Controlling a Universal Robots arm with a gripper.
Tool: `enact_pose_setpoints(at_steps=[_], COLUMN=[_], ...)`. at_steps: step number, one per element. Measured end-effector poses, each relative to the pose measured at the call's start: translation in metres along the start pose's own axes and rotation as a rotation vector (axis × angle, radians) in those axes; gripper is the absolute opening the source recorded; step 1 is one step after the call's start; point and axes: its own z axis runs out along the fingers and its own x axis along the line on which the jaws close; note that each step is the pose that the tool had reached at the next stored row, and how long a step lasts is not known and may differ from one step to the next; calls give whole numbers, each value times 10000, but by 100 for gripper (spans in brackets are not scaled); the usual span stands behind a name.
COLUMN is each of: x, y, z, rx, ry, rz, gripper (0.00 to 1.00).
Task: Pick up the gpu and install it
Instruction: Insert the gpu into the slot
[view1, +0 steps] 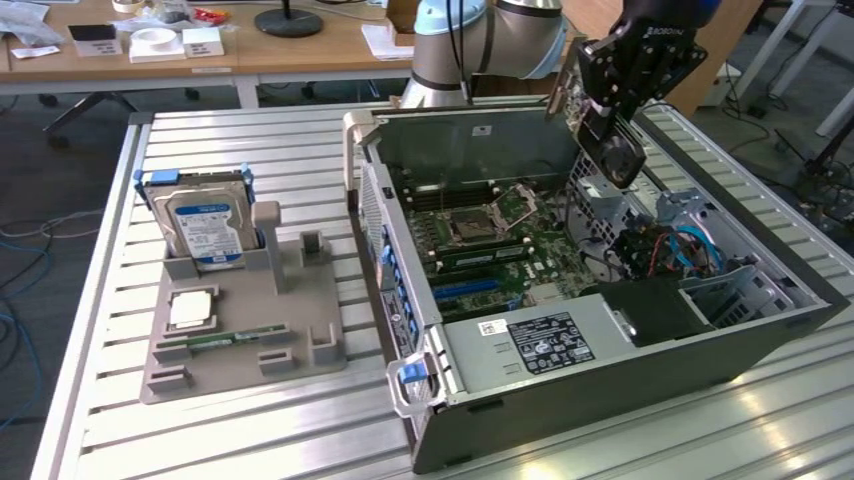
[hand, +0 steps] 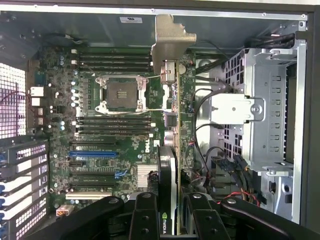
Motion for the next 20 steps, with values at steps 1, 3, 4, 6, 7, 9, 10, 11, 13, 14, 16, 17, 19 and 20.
enact_pose_setpoints(at_steps=[1,3,4,6,7,9,10,11,13,14,16,17,19,20], x=[0,0,0,0,0,0,0,0,0,0,0,0,0,0], y=[0,0,0,0,0,0,0,0,0,0,0,0,0,0], z=[0,0,0,0,0,0,0,0,0,1,1,1,1,1], rx=[-1,-5,-7,-11,-12,-17,-20,-23,-28,-31,-37,-40,-45,-48], ry=[3,10,14,23,28,38,43,48,60,65,78,83,95,102], rz=[-63,-210,-288,-468,-561,-769,-876,-985,-1213,-1332,-1582,-1703,-1944,-2066], gripper=[27,27,27,27,27,27,27,27,27,27,27,27,27,27])
